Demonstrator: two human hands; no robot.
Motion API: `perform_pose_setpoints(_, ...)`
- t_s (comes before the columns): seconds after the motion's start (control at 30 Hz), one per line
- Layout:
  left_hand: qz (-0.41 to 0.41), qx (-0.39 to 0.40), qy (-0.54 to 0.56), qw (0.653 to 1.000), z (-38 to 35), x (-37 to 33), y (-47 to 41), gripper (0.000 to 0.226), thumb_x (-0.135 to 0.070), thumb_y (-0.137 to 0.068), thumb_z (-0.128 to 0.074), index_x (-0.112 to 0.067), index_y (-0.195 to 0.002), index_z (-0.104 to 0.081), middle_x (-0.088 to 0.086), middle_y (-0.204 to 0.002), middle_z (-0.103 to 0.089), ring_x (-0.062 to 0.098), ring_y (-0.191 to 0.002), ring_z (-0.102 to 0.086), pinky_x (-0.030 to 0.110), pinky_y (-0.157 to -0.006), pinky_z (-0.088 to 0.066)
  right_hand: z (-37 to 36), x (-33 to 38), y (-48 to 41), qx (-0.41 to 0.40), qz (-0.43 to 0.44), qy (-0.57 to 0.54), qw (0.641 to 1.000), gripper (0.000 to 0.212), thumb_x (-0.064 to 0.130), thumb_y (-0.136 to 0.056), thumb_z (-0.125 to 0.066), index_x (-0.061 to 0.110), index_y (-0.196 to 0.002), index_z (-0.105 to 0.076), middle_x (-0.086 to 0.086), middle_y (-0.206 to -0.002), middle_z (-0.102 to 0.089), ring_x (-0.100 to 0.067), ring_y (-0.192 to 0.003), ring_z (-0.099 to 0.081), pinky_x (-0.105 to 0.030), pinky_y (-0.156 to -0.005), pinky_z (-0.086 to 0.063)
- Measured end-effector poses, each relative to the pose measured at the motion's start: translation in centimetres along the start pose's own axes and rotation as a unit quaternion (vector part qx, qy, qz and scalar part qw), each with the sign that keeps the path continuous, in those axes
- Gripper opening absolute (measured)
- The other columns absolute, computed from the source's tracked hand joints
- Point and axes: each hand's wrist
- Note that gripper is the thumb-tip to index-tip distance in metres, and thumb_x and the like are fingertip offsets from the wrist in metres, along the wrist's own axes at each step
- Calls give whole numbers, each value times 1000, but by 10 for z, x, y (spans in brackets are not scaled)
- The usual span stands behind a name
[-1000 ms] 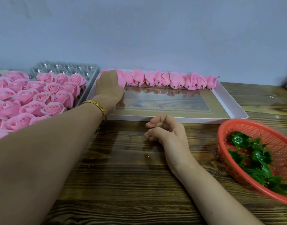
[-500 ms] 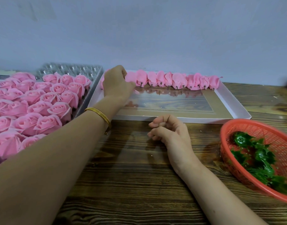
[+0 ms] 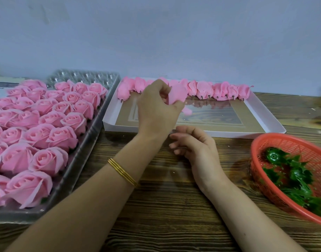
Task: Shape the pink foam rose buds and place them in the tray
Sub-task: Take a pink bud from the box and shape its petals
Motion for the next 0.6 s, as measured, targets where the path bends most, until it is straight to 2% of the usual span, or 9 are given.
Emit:
perform_pose_setpoints(0.07,2,-1,-1,1000,0,-2,10,27,-12,-74,-75,-26,-75,-51,-10,-74,-57,7,-69,-56,9,-63,-39,-1,1,0,-2,-1,-11,1000,22,-3,-90,-55,-5,-111,-62,-19,-85,-67,-21,-69,-59,-26,-61,-46)
perform_pose_setpoints(0.13,4,-4,4,1000,1,-2,21,27,-10,-73,-75,-25,-76,-53,-10,-77,-59,11,-71,-59,8,-62,-39,-1,2,1,4,5,-15,1000,19,-2,-92,-52,-3,-108,-62,-15,-83,-67,-21,-70,-59,-25,-60,-45)
perform_pose_setpoints(0.2,-1,-10,12,1000,2,0,31,30,-8,-72,-75,-26,-74,-52,-9,-76,-59,10,-68,-60,9,-60,-41,-2,3,3,13,14,-20,1000,16,0,-94,-50,2,-100,-64,-11,-79,-65,-18,-69,-58,-25,-60,-44)
perform_pose_setpoints(0.3,10,-1,17,1000,4,5,43,32,-10,-73,-77,-28,-74,-51,-5,-79,-63,10,-68,-63,18,-62,-49,-1,3,5,17,19,-29,999,18,3,-94,-51,-4,-104,-65,-15,-82,-61,-19,-71,-56,-27,-61,-43)
perform_pose_setpoints(0.4,6,-8,20,1000,7,10,51,29,-9,-73,-78,-26,-77,-54,-7,-84,-62,6,-72,-61,13,-62,-48,0,2,6,20,20,-25,999,20,1,-92,-51,-5,-103,-67,-16,-83,-63,-20,-73,-57,-26,-61,-45)
perform_pose_setpoints(0.47,-2,-13,20,1000,9,13,55,29,-10,-72,-80,-24,-79,-56,-6,-85,-62,6,-74,-60,13,-63,-48,0,1,5,22,23,-21,999,20,-1,-92,-49,-1,-96,-69,-12,-77,-64,-18,-71,-57,-25,-60,-45)
perform_pose_setpoints(0.6,8,-15,36,999,10,17,61,26,-11,-71,-82,-18,-81,-60,-6,-87,-62,9,-77,-63,31,-66,-56,0,-1,4,14,23,-15,1000,23,-3,-90,-49,1,-86,-71,-10,-71,-63,-18,-70,-57,-26,-62,-47)
Point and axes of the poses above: each hand's wrist, its own y-axis away from the middle knuckle, its own z-axis out of the back of the hand, x = y × z
